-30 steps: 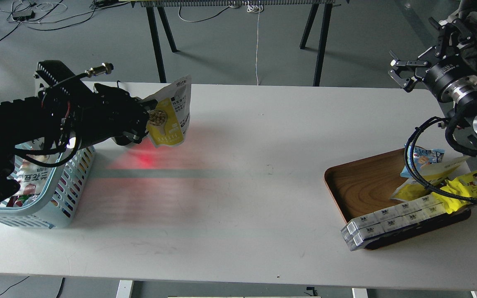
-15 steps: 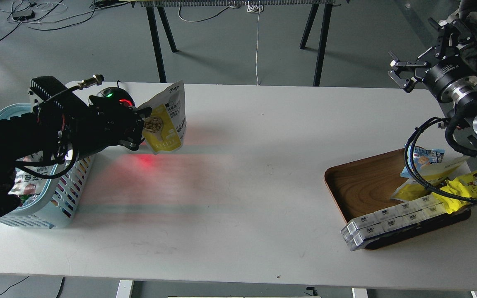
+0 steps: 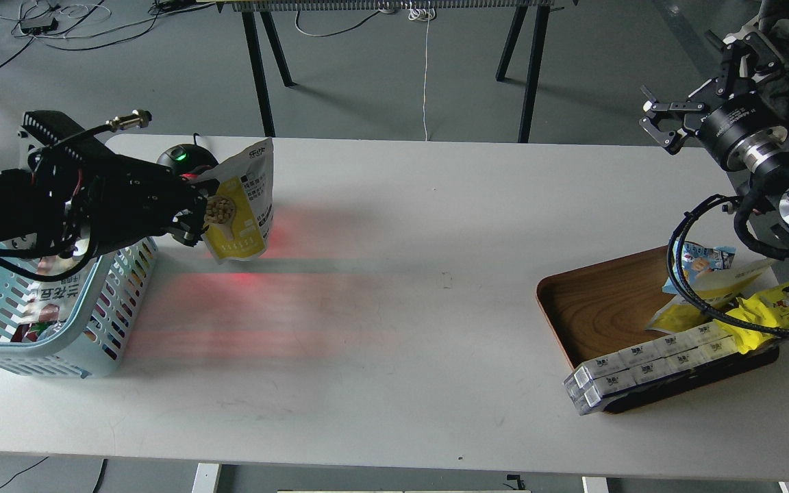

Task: Scan snack and place in basket
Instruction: 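Carry the packet with the left gripper over the blue basket and release it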

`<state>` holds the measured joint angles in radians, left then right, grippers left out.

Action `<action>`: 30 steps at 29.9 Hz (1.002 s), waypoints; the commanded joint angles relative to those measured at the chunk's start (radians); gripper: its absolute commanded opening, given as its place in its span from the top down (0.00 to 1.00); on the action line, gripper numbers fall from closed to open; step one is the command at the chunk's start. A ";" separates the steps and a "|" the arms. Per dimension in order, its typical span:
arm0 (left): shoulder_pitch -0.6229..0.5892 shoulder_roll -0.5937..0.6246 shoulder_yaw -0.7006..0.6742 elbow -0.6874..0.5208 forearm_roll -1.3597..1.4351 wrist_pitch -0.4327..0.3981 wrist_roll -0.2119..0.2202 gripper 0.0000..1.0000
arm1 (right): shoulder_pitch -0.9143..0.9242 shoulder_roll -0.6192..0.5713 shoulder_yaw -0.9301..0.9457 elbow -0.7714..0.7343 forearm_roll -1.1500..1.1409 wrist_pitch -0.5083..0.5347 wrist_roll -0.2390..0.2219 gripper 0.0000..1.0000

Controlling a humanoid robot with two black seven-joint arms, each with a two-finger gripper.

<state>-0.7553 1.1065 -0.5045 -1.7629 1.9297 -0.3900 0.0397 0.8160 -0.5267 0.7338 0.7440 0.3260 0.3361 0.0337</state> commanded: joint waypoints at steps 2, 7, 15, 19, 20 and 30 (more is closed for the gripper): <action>-0.058 0.013 0.004 0.000 0.002 -0.067 -0.021 1.00 | 0.002 0.001 0.001 0.000 -0.004 0.000 0.000 0.03; -0.114 -0.002 0.007 -0.001 0.002 -0.099 -0.030 1.00 | 0.002 0.001 0.001 0.000 -0.005 0.000 0.000 0.03; -0.193 -0.059 0.006 -0.001 0.000 -0.099 -0.030 1.00 | 0.002 -0.002 0.001 0.001 -0.007 0.000 -0.001 0.03; -0.260 -0.007 0.004 0.000 0.002 -0.099 -0.079 1.00 | -0.001 -0.006 0.001 0.001 -0.010 0.001 -0.001 0.03; -0.280 0.025 0.004 0.000 0.000 -0.099 -0.096 1.00 | -0.005 -0.006 0.001 0.001 -0.010 0.003 -0.001 0.03; -0.331 0.353 0.003 0.029 0.000 -0.099 -0.283 1.00 | -0.006 -0.004 0.001 0.000 -0.016 0.009 -0.001 0.03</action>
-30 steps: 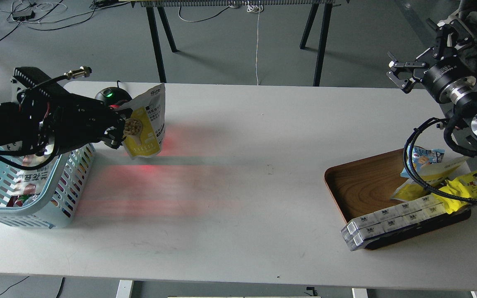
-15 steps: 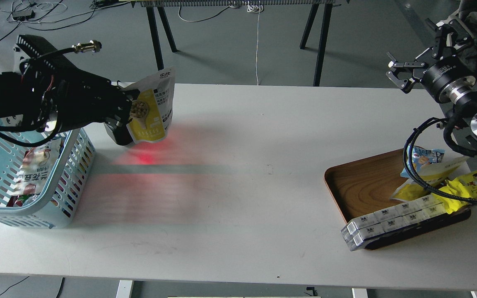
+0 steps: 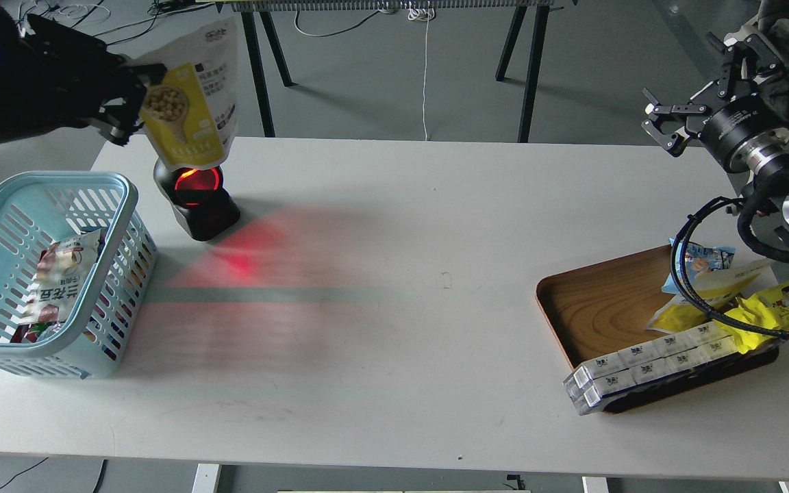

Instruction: Scan snack and place in basket

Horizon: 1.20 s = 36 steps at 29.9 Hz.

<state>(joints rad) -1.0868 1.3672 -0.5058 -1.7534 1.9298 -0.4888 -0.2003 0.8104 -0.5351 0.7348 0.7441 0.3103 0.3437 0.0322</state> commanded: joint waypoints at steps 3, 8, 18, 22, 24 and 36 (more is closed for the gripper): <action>0.002 0.185 0.015 0.066 -0.005 0.000 -0.083 1.00 | -0.004 0.006 0.000 0.001 0.000 0.005 0.000 0.03; 0.005 0.276 0.076 0.117 -0.034 0.025 -0.130 1.00 | -0.002 0.007 0.000 0.001 0.000 0.006 0.000 0.03; 0.005 0.360 0.381 0.163 -0.078 0.286 -0.123 1.00 | -0.002 0.009 0.000 0.000 -0.003 0.006 0.000 0.03; 0.004 0.365 0.486 0.167 -0.078 0.375 -0.117 1.00 | 0.000 0.010 -0.002 0.000 -0.003 0.006 0.000 0.03; 0.004 0.365 0.529 0.169 -0.080 0.410 -0.114 1.00 | 0.000 0.014 -0.002 0.000 -0.005 0.006 0.000 0.03; 0.007 0.309 0.734 0.193 -0.143 0.593 -0.084 0.99 | -0.002 0.015 0.000 0.000 -0.003 0.006 0.000 0.03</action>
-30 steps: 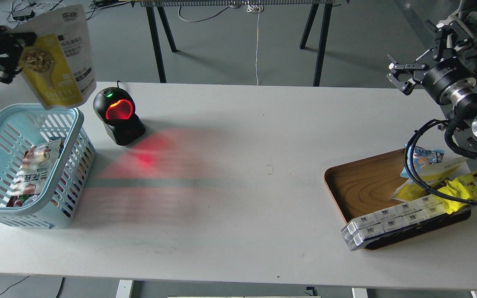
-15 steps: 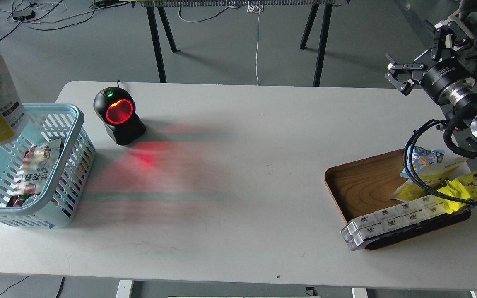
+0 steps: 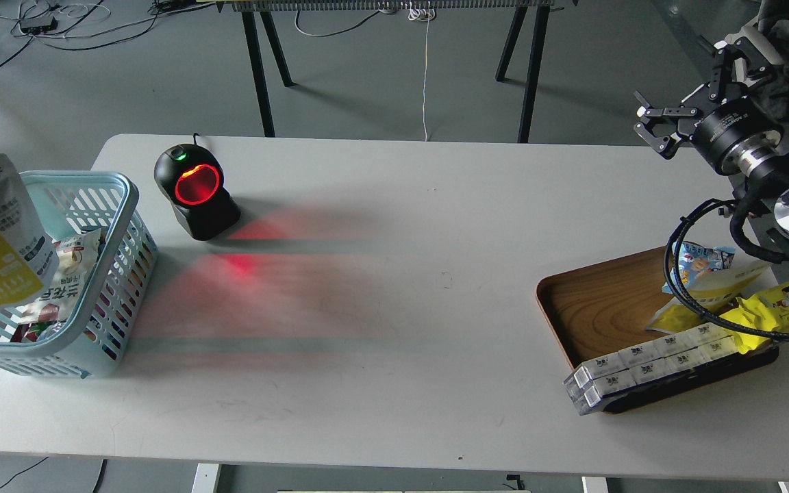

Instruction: Scan snack and place in basket

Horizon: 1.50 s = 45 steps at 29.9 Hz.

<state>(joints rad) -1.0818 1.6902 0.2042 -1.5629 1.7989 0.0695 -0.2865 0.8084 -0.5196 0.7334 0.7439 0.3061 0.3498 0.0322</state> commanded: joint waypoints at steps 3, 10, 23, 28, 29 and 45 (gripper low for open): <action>0.003 -0.015 0.037 0.003 -0.032 0.046 0.003 0.90 | 0.000 0.000 0.001 0.000 0.001 0.000 0.000 0.03; 0.002 -0.006 0.040 0.014 -0.033 0.047 -0.013 0.00 | 0.002 0.000 0.001 0.000 -0.001 -0.002 0.000 0.03; -0.026 -0.091 -0.314 0.024 -0.205 0.035 0.007 0.00 | 0.003 0.000 0.001 0.002 -0.001 -0.009 0.002 0.03; -0.027 -0.320 -0.472 0.147 -0.476 0.036 0.079 0.00 | 0.015 0.001 0.003 0.002 -0.001 -0.014 0.002 0.03; -0.027 -0.364 -0.500 0.180 -0.534 0.035 0.082 0.00 | 0.021 0.001 0.003 0.003 -0.001 -0.014 0.002 0.02; -0.009 -1.055 -0.709 0.832 -1.646 -0.160 0.081 0.00 | 0.020 -0.007 0.038 0.018 0.004 -0.008 0.009 0.01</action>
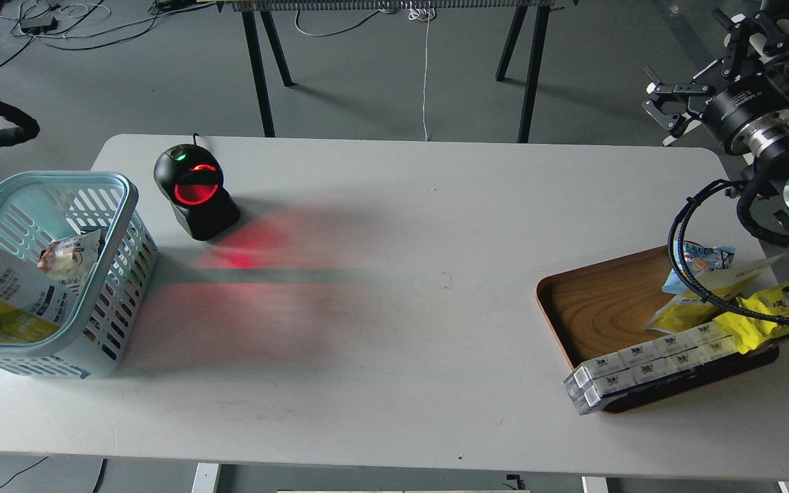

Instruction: Scan snack and place in basket

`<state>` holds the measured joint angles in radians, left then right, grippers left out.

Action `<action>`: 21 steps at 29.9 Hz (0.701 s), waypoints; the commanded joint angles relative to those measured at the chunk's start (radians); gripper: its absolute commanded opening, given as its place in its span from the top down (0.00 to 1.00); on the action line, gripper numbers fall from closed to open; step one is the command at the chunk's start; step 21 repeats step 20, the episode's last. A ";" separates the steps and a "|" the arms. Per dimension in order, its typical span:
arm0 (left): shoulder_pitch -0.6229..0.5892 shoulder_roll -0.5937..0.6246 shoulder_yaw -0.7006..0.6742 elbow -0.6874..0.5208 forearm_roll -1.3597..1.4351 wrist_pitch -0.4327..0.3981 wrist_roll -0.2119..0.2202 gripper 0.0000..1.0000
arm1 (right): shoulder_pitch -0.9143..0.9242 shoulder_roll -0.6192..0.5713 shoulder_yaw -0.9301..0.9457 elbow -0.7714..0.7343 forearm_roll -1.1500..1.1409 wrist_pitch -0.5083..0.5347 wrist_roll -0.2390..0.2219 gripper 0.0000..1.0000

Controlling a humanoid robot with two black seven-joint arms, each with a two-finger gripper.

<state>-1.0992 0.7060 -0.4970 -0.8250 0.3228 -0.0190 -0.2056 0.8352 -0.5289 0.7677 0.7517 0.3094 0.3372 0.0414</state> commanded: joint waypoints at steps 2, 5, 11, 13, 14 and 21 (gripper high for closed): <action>0.010 -0.118 -0.008 0.171 -0.243 -0.128 0.002 0.00 | -0.008 0.004 0.002 0.020 0.000 0.008 0.000 0.01; 0.012 -0.200 -0.011 0.289 -0.326 -0.222 0.017 0.00 | -0.008 0.009 0.002 0.029 0.000 0.011 0.000 0.01; 0.047 -0.276 -0.015 0.334 -0.428 -0.276 0.037 0.00 | -0.010 0.033 0.004 0.029 -0.001 0.006 0.002 0.01; 0.053 -0.290 -0.032 0.334 -0.447 -0.276 0.031 0.00 | -0.010 0.035 0.004 0.029 -0.001 0.008 0.002 0.01; 0.059 -0.301 -0.041 0.334 -0.447 -0.276 0.029 0.00 | -0.010 0.040 0.004 0.028 -0.001 0.006 0.002 0.01; 0.078 -0.312 -0.048 0.331 -0.446 -0.274 0.026 0.00 | -0.007 0.053 0.001 0.020 -0.001 0.002 0.002 0.01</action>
